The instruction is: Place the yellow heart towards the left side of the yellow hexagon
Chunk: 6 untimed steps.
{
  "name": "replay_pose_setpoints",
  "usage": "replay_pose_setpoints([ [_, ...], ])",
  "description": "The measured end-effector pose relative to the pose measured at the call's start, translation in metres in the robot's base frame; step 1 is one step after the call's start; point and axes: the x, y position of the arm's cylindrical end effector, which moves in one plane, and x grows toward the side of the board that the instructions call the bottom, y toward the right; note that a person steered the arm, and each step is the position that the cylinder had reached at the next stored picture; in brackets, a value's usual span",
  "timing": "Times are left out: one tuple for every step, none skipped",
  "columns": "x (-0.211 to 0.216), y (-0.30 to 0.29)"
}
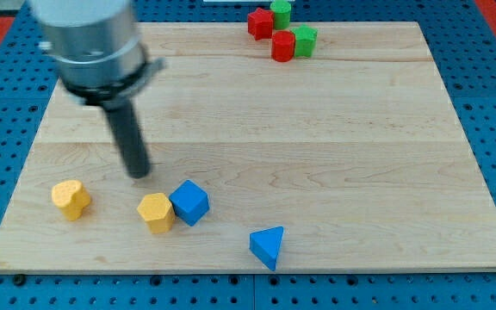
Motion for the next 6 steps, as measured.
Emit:
replay_pose_setpoints([
  [0.000, -0.071],
  [0.031, -0.077],
  [0.036, -0.028],
  [0.032, -0.004],
  [-0.013, -0.013],
  [-0.035, 0.046],
])
